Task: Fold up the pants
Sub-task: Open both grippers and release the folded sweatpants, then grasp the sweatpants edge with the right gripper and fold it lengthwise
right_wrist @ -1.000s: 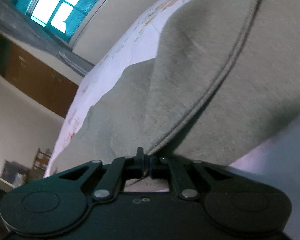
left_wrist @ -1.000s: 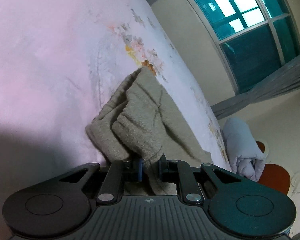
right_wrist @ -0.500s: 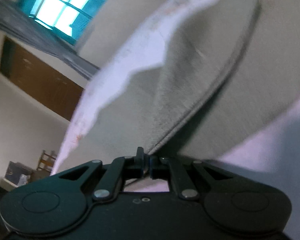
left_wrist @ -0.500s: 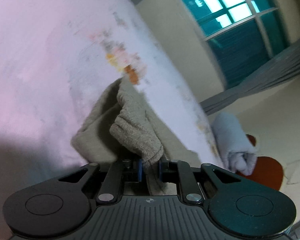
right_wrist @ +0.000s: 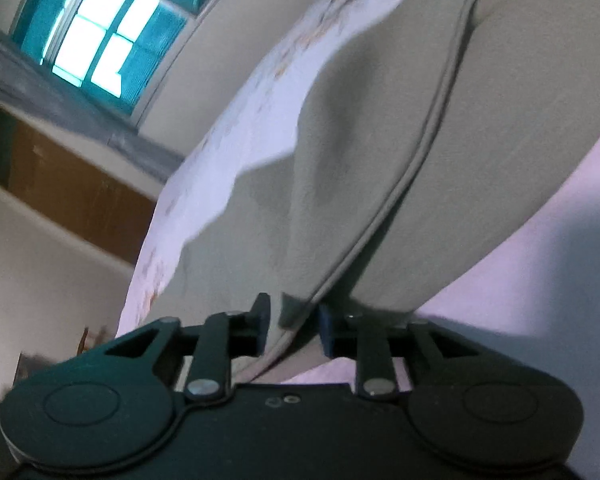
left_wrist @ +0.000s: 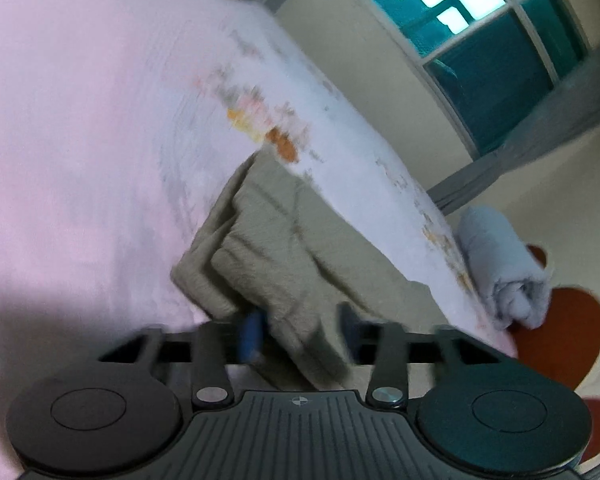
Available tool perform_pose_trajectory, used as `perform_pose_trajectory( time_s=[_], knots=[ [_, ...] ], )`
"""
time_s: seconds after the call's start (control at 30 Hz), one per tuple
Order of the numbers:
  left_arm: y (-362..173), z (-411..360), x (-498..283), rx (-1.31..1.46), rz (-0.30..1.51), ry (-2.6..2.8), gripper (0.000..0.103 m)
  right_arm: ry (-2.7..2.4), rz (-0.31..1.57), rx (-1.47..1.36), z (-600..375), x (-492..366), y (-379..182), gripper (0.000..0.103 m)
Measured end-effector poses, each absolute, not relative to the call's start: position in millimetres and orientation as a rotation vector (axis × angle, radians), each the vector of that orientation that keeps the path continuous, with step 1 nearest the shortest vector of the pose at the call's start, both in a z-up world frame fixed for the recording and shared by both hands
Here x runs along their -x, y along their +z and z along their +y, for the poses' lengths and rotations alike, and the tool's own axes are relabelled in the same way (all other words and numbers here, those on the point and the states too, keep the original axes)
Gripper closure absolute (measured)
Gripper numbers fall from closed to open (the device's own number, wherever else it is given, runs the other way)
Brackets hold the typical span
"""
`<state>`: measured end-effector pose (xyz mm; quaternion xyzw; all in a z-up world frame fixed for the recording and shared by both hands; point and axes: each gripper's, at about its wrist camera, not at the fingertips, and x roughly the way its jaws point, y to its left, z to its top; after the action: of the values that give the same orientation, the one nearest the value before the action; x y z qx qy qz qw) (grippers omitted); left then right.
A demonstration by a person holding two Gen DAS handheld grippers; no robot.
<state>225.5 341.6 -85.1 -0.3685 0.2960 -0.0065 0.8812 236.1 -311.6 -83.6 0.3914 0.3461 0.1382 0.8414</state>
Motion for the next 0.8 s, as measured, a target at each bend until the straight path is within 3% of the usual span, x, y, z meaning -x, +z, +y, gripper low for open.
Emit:
perform_pose_trajectory(
  time_s=[0.03,0.1,0.33,0.5,0.8],
  knots=[
    [-75,335,-219,0.704,0.616,0.058,0.001,0.291,0.714,-0.838,-322,-232,-78,0.084],
    [-56,323,-206,0.605,0.569,0.167,0.0,0.27,0.672,-0.827,-340,-226,-68,0.083],
    [-27,279,-199,0.696,0.419,0.107,0.0,0.134,0.543,-0.874,-412,-235,-47,0.082],
    [-50,228,-237,0.654,0.528,0.07,0.0,0.029,0.489,-0.942,-458,-279,-49,0.082],
    [-88,162,-275,0.191,0.662,0.306,0.0,-0.041,0.533,-0.954,-511,-361,-73,0.083]
  ],
)
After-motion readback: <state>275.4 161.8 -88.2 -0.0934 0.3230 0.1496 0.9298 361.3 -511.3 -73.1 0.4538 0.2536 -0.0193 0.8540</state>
